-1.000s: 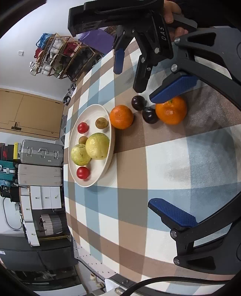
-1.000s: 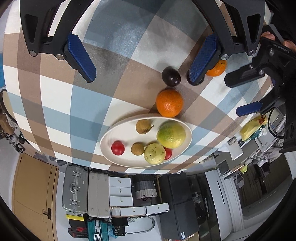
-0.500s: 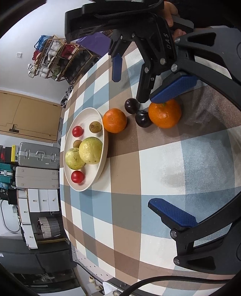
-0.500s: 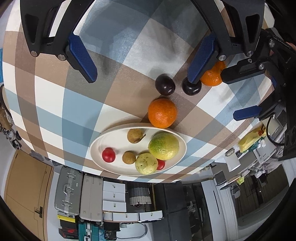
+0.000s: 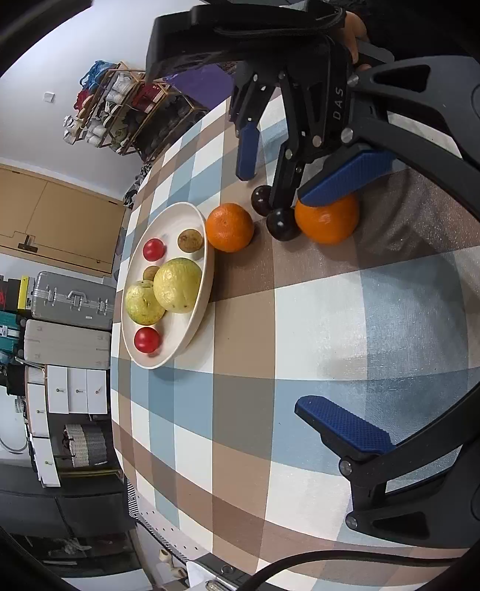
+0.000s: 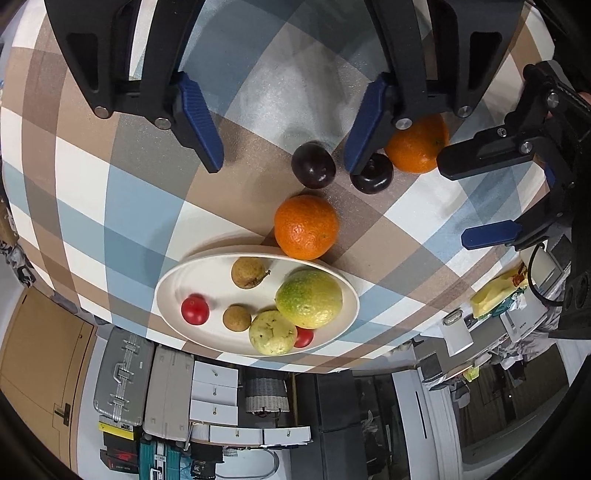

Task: Organize fruits
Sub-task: 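Withdraw both open tools toward the oranges and dark plums beside the plate, then grasp a dark plum with the right tool while the left tool grasps an orange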

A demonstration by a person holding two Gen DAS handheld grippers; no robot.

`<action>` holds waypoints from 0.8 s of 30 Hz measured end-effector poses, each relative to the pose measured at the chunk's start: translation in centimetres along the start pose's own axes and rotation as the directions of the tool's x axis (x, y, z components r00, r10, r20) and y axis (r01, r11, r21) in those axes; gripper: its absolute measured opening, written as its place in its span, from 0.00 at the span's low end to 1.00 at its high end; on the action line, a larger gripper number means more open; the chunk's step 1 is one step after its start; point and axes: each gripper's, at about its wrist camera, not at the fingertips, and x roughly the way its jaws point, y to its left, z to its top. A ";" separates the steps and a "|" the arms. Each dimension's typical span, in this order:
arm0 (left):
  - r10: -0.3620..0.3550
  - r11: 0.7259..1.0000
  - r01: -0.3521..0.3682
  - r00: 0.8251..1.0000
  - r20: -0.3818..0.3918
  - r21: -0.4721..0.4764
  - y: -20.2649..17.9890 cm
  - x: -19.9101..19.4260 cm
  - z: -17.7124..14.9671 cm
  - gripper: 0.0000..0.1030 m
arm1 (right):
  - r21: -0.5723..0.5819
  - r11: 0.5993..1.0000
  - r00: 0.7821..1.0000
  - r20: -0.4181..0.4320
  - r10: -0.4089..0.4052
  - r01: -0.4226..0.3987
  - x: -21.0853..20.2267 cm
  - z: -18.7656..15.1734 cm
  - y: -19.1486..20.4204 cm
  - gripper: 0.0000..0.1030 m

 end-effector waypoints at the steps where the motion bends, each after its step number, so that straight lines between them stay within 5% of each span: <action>1: -0.001 1.000 0.001 1.000 0.000 -0.003 0.0 0.0 0.0 0.99 | -0.005 1.000 1.000 -0.004 0.002 -0.002 0.1 0.0 0.0 0.60; 12: -0.005 1.000 0.005 1.000 -0.004 -0.010 0.1 0.1 0.0 0.99 | -0.037 0.999 1.000 0.011 0.022 -0.021 0.1 0.1 0.7 0.44; 19: -0.006 1.000 0.006 1.000 -0.008 -0.012 0.1 0.2 -0.1 0.99 | -0.053 0.997 0.998 0.029 0.051 -0.049 -0.4 -0.1 1.2 0.24; 24: -0.018 1.000 0.018 1.000 -0.012 -0.002 -0.1 0.2 -0.1 0.99 | -0.057 0.997 0.997 0.053 0.058 -0.055 -1.1 -0.3 1.3 0.24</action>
